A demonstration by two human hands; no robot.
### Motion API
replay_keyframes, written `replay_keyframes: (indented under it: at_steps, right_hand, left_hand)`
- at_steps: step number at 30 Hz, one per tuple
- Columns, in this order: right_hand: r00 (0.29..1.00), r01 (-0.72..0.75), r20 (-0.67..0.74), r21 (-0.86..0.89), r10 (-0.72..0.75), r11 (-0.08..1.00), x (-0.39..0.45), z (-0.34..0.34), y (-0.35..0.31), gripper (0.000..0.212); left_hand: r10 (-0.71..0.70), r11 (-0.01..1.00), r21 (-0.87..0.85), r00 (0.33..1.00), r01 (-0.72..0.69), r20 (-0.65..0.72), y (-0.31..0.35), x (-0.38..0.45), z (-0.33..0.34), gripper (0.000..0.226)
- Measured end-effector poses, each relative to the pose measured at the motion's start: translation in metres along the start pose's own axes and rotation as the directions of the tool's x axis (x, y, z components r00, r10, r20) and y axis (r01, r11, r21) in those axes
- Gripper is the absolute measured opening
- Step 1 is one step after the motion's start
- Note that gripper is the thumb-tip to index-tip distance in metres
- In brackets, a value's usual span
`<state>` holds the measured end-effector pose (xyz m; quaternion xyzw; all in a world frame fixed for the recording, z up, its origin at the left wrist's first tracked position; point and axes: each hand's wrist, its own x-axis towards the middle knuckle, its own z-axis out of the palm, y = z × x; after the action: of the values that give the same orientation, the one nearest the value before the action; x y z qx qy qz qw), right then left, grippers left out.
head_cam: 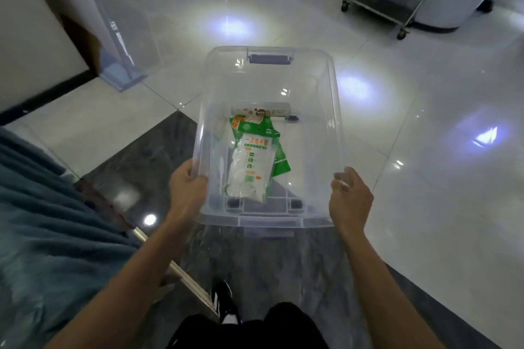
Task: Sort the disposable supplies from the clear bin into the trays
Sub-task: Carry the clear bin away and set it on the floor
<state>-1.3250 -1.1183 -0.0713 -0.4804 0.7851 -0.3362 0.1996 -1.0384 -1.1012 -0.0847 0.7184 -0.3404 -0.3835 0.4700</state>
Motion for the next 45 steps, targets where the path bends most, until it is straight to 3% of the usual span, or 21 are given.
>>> replay_keyframes:
  at_steps: [5, 13, 17, 20, 24, 29, 35, 38, 45]
  right_hand:
    - [0.999, -0.034, -0.012, 0.029, 0.034, 0.999, 0.064, 0.034, -0.017, 0.023]
    - [0.999, -0.043, 0.005, 0.085, 0.043, 0.995, 0.207, 0.123, -0.039, 0.012]
    - [0.997, -0.040, 0.071, 0.100, 0.033, 0.994, 0.286, 0.161, -0.079, 0.023]
    - [0.995, 0.003, 0.099, 0.116, -0.015, 0.993, 0.336, 0.183, -0.118, 0.016]
    - [0.986, 0.110, 0.109, 0.121, -0.123, 0.987, 0.391, 0.220, -0.166, 0.015]
    - [0.973, 0.133, 0.173, 0.110, -0.151, 0.985, 0.463, 0.288, -0.213, 0.017]
    - [0.966, 0.159, 0.204, 0.000, -0.156, 0.987, 0.554, 0.376, -0.274, 0.015]
    - [0.968, 0.164, 0.193, -0.001, -0.161, 0.986, 0.599, 0.407, -0.305, 0.012]
    - [0.988, 0.086, 0.127, 0.033, -0.090, 0.996, 0.698, 0.462, -0.363, 0.007]
  left_hand:
    - [-0.019, 1.000, 0.018, 0.998, 0.018, 0.059, 0.021, 0.077, 0.028, 0.029]
    - [-0.069, 0.984, 0.164, 0.998, 0.067, 0.007, 0.061, 0.221, 0.092, 0.031]
    - [-0.076, 0.983, 0.162, 0.995, 0.087, -0.068, 0.103, 0.293, 0.118, 0.031]
    - [-0.101, 0.982, 0.146, 0.989, 0.117, -0.110, 0.121, 0.341, 0.121, 0.032]
    - [-0.149, 0.983, 0.079, 0.972, 0.165, -0.182, 0.133, 0.403, 0.125, 0.036]
    - [-0.191, 0.978, 0.036, 0.954, 0.205, -0.230, 0.128, 0.499, 0.134, 0.036]
    - [-0.246, 0.968, -0.010, 0.946, 0.249, -0.210, 0.133, 0.643, 0.144, 0.022]
    - [-0.272, 0.962, -0.018, 0.941, 0.274, -0.202, 0.151, 0.707, 0.150, 0.032]
    - [-0.203, 0.978, 0.017, 0.966, 0.208, -0.160, 0.202, 0.843, 0.181, 0.031]
